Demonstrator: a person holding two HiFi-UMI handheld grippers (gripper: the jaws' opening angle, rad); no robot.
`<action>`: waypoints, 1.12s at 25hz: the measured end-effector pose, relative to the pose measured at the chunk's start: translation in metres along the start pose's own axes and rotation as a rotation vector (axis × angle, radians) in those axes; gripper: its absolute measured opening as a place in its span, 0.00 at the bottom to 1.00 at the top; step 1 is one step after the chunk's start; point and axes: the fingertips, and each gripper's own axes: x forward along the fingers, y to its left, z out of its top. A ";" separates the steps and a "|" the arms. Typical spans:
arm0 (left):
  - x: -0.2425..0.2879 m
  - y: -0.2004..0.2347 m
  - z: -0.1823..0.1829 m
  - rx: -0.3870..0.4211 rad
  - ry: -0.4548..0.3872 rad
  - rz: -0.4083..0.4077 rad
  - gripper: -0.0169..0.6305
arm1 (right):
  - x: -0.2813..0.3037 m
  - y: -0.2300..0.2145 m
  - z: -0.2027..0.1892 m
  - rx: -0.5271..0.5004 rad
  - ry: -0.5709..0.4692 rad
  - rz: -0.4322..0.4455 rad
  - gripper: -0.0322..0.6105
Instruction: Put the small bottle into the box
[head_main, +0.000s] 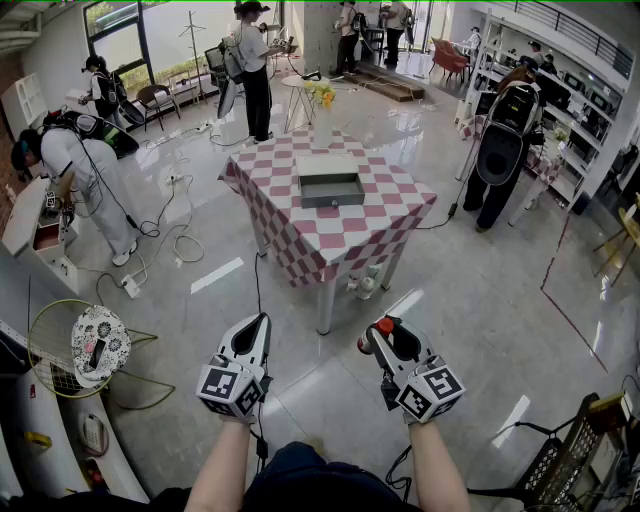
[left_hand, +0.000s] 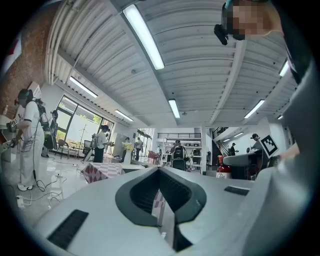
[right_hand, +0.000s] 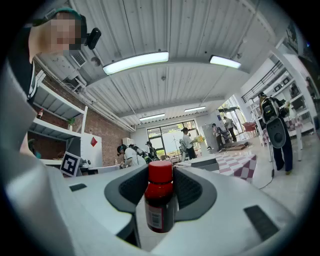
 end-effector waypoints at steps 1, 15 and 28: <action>0.007 0.005 0.001 0.003 -0.007 0.000 0.03 | 0.009 -0.003 0.000 -0.007 -0.002 -0.002 0.29; 0.041 0.062 0.001 0.013 -0.020 0.036 0.03 | 0.071 -0.024 -0.007 -0.032 -0.006 -0.043 0.29; 0.094 0.111 -0.009 -0.011 0.001 0.073 0.03 | 0.141 -0.065 -0.011 0.008 0.017 -0.023 0.29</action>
